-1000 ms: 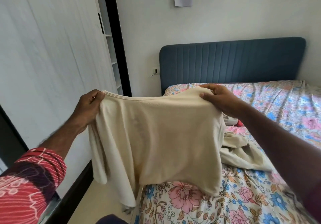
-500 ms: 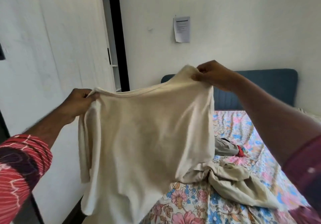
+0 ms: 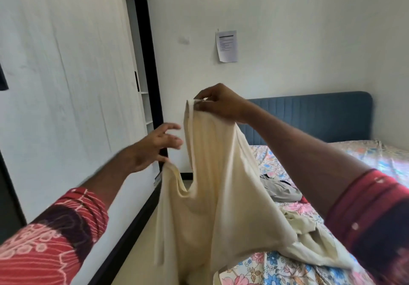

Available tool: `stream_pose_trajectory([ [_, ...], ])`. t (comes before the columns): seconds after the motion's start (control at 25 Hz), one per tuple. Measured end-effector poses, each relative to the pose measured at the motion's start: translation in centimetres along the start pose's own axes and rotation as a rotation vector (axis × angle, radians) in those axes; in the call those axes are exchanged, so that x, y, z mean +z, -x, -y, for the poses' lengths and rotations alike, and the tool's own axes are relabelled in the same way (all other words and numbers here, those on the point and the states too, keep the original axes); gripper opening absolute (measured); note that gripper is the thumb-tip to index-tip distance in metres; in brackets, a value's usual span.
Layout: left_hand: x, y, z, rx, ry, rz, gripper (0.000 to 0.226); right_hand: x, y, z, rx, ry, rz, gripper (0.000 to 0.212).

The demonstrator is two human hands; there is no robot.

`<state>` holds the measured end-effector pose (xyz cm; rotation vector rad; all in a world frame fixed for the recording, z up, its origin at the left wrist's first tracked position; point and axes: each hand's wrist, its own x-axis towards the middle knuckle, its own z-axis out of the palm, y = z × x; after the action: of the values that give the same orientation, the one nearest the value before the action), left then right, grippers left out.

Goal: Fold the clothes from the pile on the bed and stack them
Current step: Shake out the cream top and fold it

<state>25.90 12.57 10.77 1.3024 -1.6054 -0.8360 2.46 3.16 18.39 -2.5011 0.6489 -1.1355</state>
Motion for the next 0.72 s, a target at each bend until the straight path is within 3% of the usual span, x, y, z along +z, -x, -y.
stream_pose_trajectory([
  [0.08, 2.8, -0.3, -1.7, 0.079, 0.127, 0.078, 0.062, 1.8, 0.2, 0.6, -0.044, 0.035, 0.058, 0.005],
  [0.16, 4.7, -0.9, -2.9, 0.117, 0.207, -0.020, 0.041, 3.4, 0.8, 0.6, 0.009, -0.041, 0.017, 0.006],
  [0.28, 4.5, -1.7, -3.1, 0.148, 0.242, -0.160, 0.019, 4.9, 3.5, -0.6, 0.191, -0.566, -0.045, 0.016],
  [0.36, 3.0, -1.8, -3.2, 0.144, 0.308, -0.280, 0.007, 5.7, 6.3, -3.1, 0.293, -0.749, 0.118, 0.029],
  [0.44, 0.8, -1.9, -3.3, 0.131, 0.369, -0.411, 0.008, 6.9, 9.3, -6.1, 0.331, -0.607, 0.362, 0.039],
  [0.52, -1.8, -1.4, -2.8, 0.131, 0.348, -0.497, 0.011, 7.1, 11.1, -8.3, 0.359, -0.443, 0.475, 0.032],
  [0.64, -5.0, 0.1, -1.2, 0.098, 0.204, -0.502, 0.013, 5.2, 11.3, -9.7, 0.448, -0.252, 0.498, 0.022],
  [0.72, -6.0, 0.8, -0.1, 0.068, 0.064, -0.465, 0.018, 4.3, 10.6, -10.2, 0.489, -0.140, 0.414, 0.031],
])
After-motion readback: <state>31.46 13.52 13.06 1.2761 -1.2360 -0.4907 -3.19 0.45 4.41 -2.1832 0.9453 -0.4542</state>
